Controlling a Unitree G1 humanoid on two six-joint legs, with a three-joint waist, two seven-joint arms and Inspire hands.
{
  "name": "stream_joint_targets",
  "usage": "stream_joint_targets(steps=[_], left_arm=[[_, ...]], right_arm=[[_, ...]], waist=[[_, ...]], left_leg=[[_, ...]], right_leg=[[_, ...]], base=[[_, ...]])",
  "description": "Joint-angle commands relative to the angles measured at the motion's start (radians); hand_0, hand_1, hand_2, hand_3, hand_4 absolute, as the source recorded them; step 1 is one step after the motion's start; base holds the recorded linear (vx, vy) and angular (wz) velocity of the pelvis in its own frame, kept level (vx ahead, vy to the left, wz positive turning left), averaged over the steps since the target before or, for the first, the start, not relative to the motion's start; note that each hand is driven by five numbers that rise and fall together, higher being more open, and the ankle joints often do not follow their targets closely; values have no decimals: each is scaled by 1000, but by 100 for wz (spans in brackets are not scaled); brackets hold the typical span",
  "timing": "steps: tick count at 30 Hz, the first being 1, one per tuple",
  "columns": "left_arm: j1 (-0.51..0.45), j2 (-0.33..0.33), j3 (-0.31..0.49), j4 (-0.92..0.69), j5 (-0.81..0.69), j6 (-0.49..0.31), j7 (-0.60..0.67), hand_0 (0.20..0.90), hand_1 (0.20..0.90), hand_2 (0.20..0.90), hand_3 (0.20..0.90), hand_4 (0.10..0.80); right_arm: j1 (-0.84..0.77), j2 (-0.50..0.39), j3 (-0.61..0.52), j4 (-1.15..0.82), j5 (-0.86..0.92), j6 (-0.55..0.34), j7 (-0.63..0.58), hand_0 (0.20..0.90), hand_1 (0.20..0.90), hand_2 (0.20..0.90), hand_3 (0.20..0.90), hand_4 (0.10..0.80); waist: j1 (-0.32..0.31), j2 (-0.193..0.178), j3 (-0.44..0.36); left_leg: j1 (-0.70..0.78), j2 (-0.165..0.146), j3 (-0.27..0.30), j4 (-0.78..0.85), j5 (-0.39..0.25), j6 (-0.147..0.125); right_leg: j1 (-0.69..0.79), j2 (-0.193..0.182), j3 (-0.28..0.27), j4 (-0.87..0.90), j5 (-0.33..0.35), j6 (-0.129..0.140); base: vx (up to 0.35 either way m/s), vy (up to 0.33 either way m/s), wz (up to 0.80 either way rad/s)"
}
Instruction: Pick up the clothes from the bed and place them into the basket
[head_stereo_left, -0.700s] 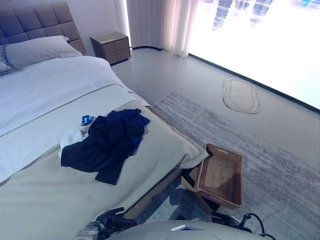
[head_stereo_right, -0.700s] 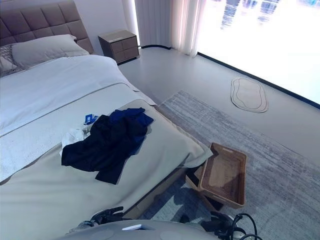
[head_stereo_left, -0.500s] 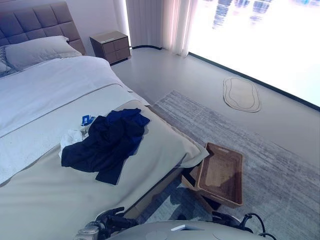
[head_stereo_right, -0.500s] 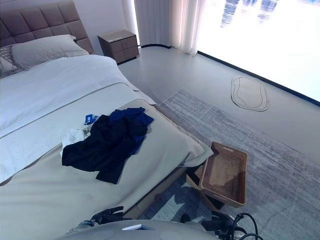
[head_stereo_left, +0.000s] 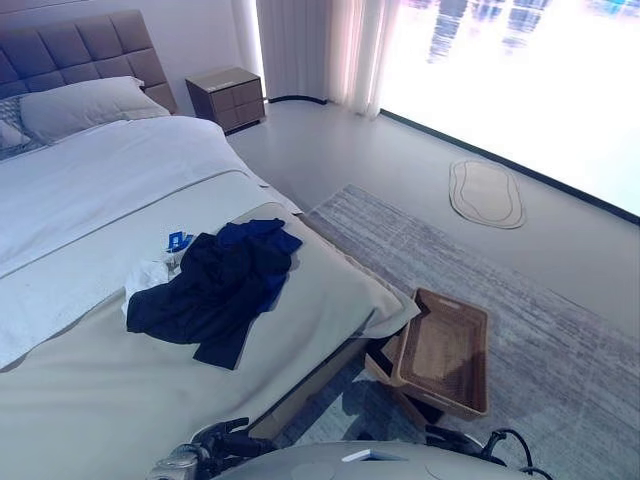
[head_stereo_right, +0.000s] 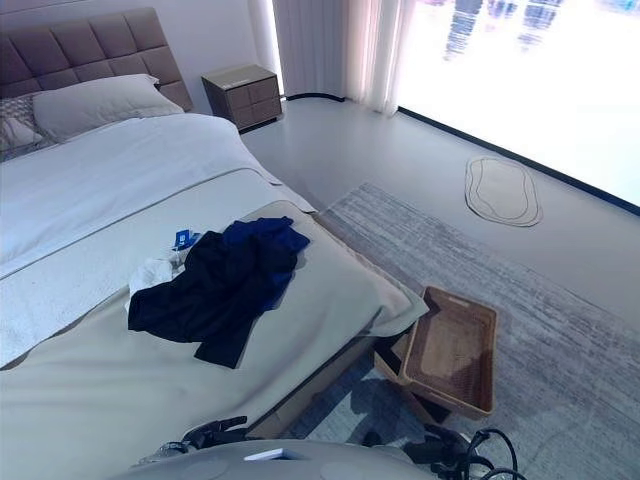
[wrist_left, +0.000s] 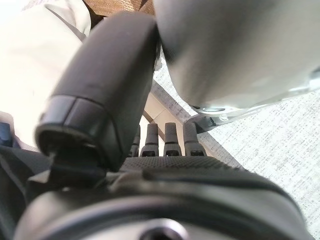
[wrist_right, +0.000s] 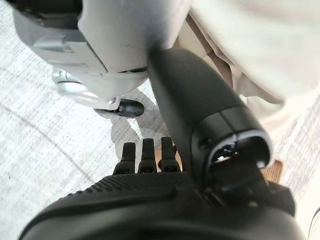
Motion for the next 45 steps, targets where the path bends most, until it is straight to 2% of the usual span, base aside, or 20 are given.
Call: stream_joint_targets(steps=[1, 6, 12, 16, 20, 23, 26, 28, 32, 38, 42, 45], left_arm=[[-43, 3, 24, 23, -1, -25, -15, 900, 900, 900, 900, 800], [-26, 19, 6, 10, -6, -20, -11, 900, 900, 900, 900, 800], [-3, 27, -26, -8, 0, -28, -4, 900, 900, 900, 900, 800], [18, 39, -44, -41, -8, -44, -9, 900, 900, 900, 900, 800], [-2, 49, -72, -67, -38, -65, -18, 900, 900, 900, 900, 800], [-23, 55, -89, -76, -62, -81, -21, 900, 900, 900, 900, 800], [-69, 77, -117, -108, -92, -95, -13, 900, 900, 900, 900, 800], [-95, 101, -127, -124, -100, -97, -13, 900, 900, 900, 900, 800], [-129, 136, -150, -138, -147, -140, -22, 900, 900, 900, 900, 800], [-122, 154, -161, -176, -202, -201, -38, 900, 900, 900, 900, 800], [-113, 160, -153, -194, -242, -240, -58, 900, 900, 900, 900, 800], [-106, 164, -150, -205, -270, -260, -67, 900, 900, 900, 900, 800]], right_arm=[[-68, -7, -47, 7, 104, -49, 15, 900, 900, 900, 900, 800], [-140, -58, -39, -145, 47, -102, -71, 900, 900, 900, 900, 800], [-264, -172, 42, -398, -81, -96, -160, 900, 900, 900, 900, 800], [-360, -266, 114, -625, -226, -61, -267, 900, 900, 900, 900, 800], [-552, -337, 191, -704, -456, -27, -370, 900, 900, 900, 900, 800], [-656, -373, 229, -695, -565, -9, -413, 900, 900, 900, 900, 800], [-843, -428, 293, -644, -632, 70, -439, 900, 900, 900, 900, 800], [-946, -448, 339, -592, -630, 114, -454, 900, 900, 900, 900, 800], [-1135, -465, 439, -450, -560, 207, -451, 900, 900, 900, 900, 800], [-1284, -467, 508, -303, -545, 288, -409, 900, 900, 900, 900, 800], [-1367, -457, 541, -201, -571, 348, -361, 900, 900, 900, 900, 800], [-1406, -453, 563, -154, -565, 368, -335, 900, 900, 900, 900, 800]], waist=[[15, 24, 37], [55, 15, 42], [110, 6, 59], [146, 4, 91], [193, 13, 156], [219, 21, 194], [276, 21, 256], [315, 8, 290], [387, 12, 348], [449, 34, 416], [477, 48, 465], [487, 49, 487]], left_leg=[[45, -70, -35, 8, -121, 74], [40, -77, -64, 8, -122, 77], [24, -91, -109, 19, -126, 90], [-16, -102, -141, 49, -128, 105], [-101, -121, -186, 103, -123, 125], [-155, -133, -208, 131, -116, 129], [-265, -143, -238, 175, -97, 132], [-313, -146, -257, 200, -109, 126], [-447, -152, -299, 268, -93, 119], [-564, -164, -329, 326, -72, 114], [-632, -173, -336, 362, -62, 118], [-674, -171, -335, 377, -59, 118]], right_leg=[[66, 24, -62, 101, -145, -3], [72, 15, -90, 106, -151, -3], [65, -4, -124, 143, -169, -8], [16, -36, -143, 223, -164, 1], [-77, -84, -161, 343, -143, 13], [-112, -103, -169, 376, -139, 12], [-167, -132, -194, 409, -119, 10], [-178, -144, -204, 423, -133, 18], [-242, -170, -262, 475, -149, 6], [-335, -199, -323, 585, -179, 1], [-409, -222, -343, 680, -195, 4], [-449, -225, -347, 716, -205, 4]], base=[[52, 16, 2], [57, 21, 10], [52, 52, 29], [2, 89, 33], [-34, 138, 36], [-73, 112, 40], [-150, 13, 42], [-47, -85, 39], [-59, 9, 47], [-30, 60, 34], [-39, 85, 20], [-45, 52, 12]])
